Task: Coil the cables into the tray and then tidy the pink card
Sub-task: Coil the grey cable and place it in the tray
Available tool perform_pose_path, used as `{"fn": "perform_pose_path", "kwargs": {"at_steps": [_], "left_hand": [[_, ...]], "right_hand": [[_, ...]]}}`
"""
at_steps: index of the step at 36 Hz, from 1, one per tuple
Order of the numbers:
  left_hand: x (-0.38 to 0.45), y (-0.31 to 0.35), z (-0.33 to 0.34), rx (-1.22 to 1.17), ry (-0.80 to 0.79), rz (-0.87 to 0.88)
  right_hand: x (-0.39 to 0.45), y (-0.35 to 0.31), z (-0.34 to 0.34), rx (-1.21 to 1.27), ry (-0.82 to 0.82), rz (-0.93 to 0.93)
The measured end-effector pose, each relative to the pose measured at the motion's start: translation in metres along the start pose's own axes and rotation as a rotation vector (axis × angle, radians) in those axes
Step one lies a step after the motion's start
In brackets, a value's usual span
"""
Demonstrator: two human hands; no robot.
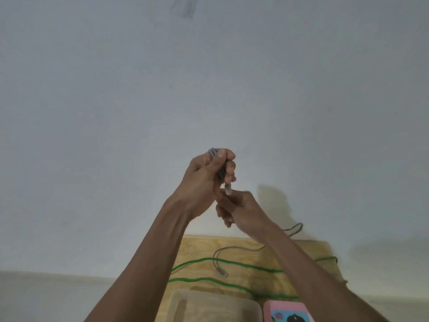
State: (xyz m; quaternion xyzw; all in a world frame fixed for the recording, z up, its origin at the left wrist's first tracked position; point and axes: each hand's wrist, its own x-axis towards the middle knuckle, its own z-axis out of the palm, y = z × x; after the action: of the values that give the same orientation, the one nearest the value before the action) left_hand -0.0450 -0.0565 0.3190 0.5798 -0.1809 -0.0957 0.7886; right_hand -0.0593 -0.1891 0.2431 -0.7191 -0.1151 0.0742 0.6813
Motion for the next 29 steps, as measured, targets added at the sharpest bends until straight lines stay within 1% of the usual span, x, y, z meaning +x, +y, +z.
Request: {"fn": "perform_pose_path", "kwargs": {"at_steps": [3,7,9,11,13,17,19,21,23,25,28,29], "left_hand": [[0.010,-0.001,-0.013,0.367,0.111,0.101],[0.017,-0.007,-0.027,0.588,0.198,0.172],[0.018,-0.013,-0.031,0.732,0.195,0.180],[0.016,-0.018,-0.034,0.877,0.155,0.143],[0.010,-0.022,-0.033,0.902,0.093,0.071],[-0.004,-0.022,-0.023,0.680,-0.064,-0.170],[-0.008,-0.020,-0.013,0.456,-0.127,-0.243],[-0.010,-0.017,-0.004,0.176,-0.171,-0.284],[-0.010,-0.013,0.003,-0.007,-0.221,-0.276],[-0.009,-0.010,0.008,-0.098,-0.269,-0.239],[-0.006,-0.004,0.012,-0.237,-0.280,-0.189],[-0.004,-0.002,0.012,-0.282,-0.265,-0.175]], "right_hand": [[-0.004,0.002,0.005,-0.014,0.057,0.017],[-0.006,-0.002,0.005,-0.204,0.025,-0.073],[-0.006,-0.009,-0.001,-0.293,0.007,-0.099],[-0.002,-0.021,-0.012,-0.385,0.024,-0.152],[0.003,-0.039,-0.026,-0.405,0.053,-0.229],[0.015,-0.074,-0.048,-0.350,0.058,-0.320],[0.021,-0.083,-0.053,-0.300,0.068,-0.336],[0.028,-0.082,-0.056,-0.158,0.097,-0.313],[0.033,-0.075,-0.057,-0.020,0.133,-0.266],[0.033,-0.064,-0.054,0.084,0.135,-0.222],[0.024,-0.044,-0.037,0.236,0.052,-0.115],[0.020,-0.037,-0.031,0.241,0.035,-0.093]]}}
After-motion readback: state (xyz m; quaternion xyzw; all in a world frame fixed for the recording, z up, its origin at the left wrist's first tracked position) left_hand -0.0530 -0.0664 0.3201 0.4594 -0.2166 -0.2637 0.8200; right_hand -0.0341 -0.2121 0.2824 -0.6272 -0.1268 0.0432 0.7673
